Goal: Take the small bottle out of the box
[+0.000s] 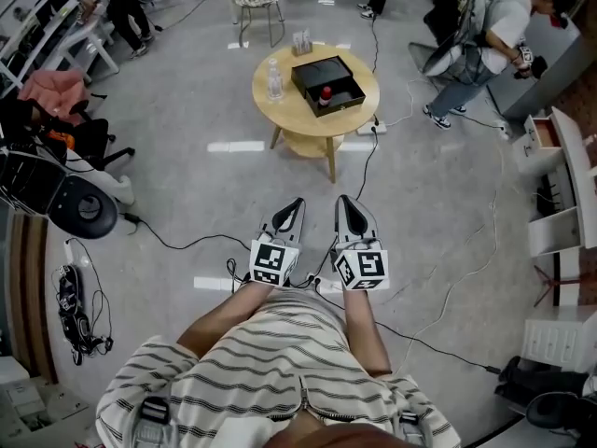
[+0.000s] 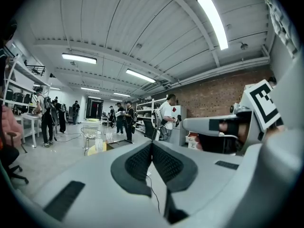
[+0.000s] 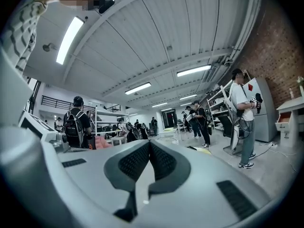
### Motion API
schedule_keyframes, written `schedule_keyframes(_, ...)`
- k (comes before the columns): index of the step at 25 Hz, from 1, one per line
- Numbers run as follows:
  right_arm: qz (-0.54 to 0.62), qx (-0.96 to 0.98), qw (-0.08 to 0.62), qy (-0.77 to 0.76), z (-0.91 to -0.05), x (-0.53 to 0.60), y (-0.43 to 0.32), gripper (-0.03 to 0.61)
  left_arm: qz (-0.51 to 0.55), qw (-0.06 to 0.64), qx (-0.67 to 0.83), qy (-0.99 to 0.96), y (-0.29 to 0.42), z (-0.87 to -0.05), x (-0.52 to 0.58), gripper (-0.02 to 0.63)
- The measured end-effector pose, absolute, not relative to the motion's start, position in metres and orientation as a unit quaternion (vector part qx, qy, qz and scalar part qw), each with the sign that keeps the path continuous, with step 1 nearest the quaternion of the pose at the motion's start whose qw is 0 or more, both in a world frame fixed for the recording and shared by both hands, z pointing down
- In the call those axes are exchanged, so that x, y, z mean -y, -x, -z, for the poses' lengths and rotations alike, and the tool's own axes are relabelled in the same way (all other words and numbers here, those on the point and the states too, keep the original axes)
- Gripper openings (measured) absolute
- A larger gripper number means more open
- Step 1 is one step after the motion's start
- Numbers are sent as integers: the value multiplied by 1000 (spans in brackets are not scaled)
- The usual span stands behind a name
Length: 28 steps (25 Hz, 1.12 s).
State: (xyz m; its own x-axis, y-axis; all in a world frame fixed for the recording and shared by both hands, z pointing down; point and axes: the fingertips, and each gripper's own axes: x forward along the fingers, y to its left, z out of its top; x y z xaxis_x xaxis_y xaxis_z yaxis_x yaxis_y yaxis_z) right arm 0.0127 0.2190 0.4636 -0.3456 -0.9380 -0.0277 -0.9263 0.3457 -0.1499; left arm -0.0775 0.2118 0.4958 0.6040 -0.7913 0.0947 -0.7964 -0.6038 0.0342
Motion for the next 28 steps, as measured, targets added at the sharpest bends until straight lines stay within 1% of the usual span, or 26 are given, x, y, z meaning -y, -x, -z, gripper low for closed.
schedule_keyframes(7,51,-820,44,569,-469,-165,-19,18,-27,40,441,-896,66,-501,-153,21)
schedule_keyframes(28,53,-801,42,595,-448,79,-33,18,-33,26,403,-914,47,-478,89,21)
